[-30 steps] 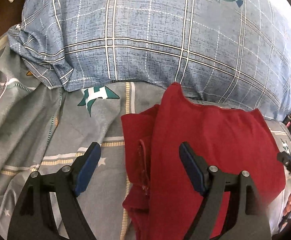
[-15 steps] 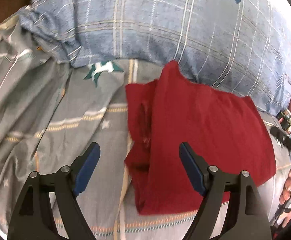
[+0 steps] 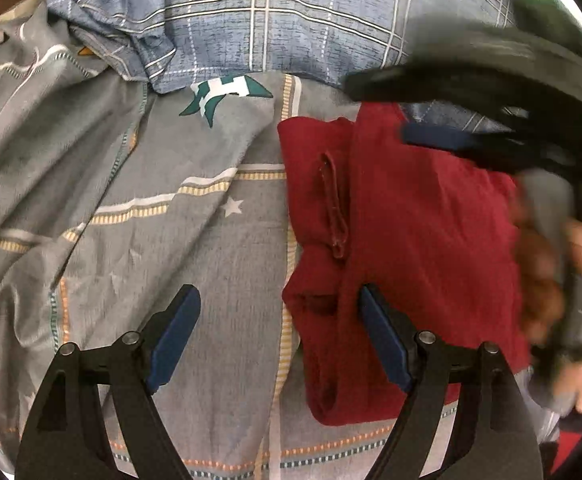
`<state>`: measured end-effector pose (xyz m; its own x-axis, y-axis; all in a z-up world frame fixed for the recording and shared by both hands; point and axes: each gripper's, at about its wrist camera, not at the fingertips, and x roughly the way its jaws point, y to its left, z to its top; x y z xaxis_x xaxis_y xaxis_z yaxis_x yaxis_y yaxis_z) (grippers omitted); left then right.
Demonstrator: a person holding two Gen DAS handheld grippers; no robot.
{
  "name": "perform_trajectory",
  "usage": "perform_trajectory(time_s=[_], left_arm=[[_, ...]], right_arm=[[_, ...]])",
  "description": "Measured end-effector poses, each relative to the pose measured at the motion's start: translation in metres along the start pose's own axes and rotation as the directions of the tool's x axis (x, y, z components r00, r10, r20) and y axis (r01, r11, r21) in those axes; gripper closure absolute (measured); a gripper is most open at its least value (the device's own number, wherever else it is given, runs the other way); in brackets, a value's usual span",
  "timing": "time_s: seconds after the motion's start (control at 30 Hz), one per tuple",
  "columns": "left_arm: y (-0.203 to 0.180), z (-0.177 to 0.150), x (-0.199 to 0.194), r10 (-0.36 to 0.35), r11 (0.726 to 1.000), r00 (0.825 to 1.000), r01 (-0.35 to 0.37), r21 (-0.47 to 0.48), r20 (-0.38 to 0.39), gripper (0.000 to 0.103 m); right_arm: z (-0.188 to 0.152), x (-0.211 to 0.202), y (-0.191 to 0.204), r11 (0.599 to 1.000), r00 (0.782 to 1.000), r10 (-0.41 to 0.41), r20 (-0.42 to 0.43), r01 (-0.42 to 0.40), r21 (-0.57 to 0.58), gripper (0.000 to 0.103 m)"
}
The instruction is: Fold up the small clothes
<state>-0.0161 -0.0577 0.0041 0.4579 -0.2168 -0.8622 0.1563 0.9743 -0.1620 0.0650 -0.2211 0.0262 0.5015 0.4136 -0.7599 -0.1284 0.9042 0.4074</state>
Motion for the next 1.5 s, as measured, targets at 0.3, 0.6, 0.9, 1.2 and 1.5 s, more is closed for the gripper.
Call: perform_trajectory(time_s=[0.3,0.6,0.9,1.2,1.5], left_arm=[[0.011,0.016,-0.002,-0.034,0.998,0.999,0.034,-0.055,0.0,0.021],[0.008,0.018,-0.003,-0.028,0.998,1.0,0.027,-0.051,-0.007,0.021],[0.005,0.019,0.001,-0.012,0.999,1.0,0.012,-0.046,-0.007,0.021],[-0.001,0.018,0.003,0.004,1.0,1.0,-0.005,-0.028,-0.006,0.02],[0.0,0.016,0.001,0.008,0.999,1.0,-0.008,-0.033,-0.003,0.02]], right_arm=[[0.003,0.047,0.015,0.993,0.996,-0.085,-0.007,0.085,-0.079,0.096],[0.001,0.018,-0.002,0.999,0.996,0.03,0.087,-0.029,-0.014,0.064],[-0.009,0.035,-0.042,0.98,0.975,-0.2,0.094,0.199,0.015,0.073],[-0.016,-0.004,-0.054,0.992,0.985,-0.123,0.123,0.12,0.032,0.07],[-0.049,-0.081,-0.127,0.947,0.926,-0.318,0.206,0.299,0.118,0.059]])
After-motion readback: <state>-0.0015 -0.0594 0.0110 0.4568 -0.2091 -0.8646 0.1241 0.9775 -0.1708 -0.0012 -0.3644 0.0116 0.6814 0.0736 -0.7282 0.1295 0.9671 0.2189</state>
